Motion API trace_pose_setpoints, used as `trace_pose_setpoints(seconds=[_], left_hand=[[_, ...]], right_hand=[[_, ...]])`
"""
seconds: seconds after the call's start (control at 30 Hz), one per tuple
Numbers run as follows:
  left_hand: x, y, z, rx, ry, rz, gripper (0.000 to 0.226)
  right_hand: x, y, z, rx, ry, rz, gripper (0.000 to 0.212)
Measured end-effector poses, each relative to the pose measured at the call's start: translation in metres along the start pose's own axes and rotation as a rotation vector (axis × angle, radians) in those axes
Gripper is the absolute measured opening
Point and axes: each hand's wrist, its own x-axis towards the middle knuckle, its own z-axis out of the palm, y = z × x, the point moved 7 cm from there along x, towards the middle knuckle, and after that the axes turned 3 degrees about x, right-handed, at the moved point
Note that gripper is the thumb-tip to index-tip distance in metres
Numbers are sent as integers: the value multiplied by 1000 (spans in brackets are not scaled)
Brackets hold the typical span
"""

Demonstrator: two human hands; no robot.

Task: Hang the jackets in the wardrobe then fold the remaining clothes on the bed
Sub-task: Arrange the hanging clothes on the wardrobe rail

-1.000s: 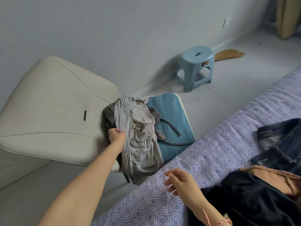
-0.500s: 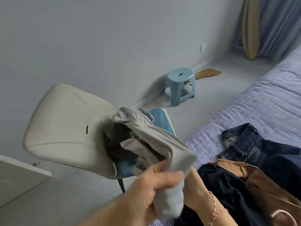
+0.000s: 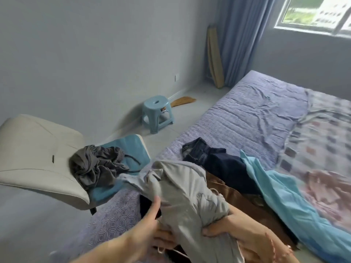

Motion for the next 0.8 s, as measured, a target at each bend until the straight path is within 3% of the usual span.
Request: trace_pose_setpoints(seconds=[0.03, 0.07, 0.13, 0.27, 0.33, 0.4, 0.53, 0.63, 0.67, 0.73, 0.8], left_hand=[[-6, -14, 15, 228, -158, -49, 85], [-4, -33, 21, 390, -147, -7, 80], [0, -68, 40, 347, -178, -13, 62], [-25, -162, 69, 685, -209, -119, 35], [-48, -200, 79, 669, -289, -151, 40], [-62, -214, 94, 736, -238, -32, 40], [-66, -216, 135, 498, -51, 144, 32], [-91, -218, 179, 342, -205, 150, 46], [-102, -214, 188, 330, -256, 166, 45], [-125, -207, 210, 277, -374, 229, 41], [-143, -197, 227, 232, -504, 325, 36]], right_hand=[[-11, 6, -7, -129, 26, -2, 59], [-27, 11, -10, -192, 22, -24, 68], [-69, 23, -19, -222, 70, -19, 73], [-164, 43, -33, -117, 109, -56, 60], [-215, 51, -47, -85, 174, -100, 57], [-261, 61, -62, -52, 213, -119, 53], [-321, 74, -81, -246, 353, -159, 52], [-366, 84, -76, -563, 497, -154, 25], [-372, 91, -67, -699, 455, -53, 13], [-384, 114, -58, -896, 284, 189, 19], [-381, 130, -69, -882, 215, 222, 17]])
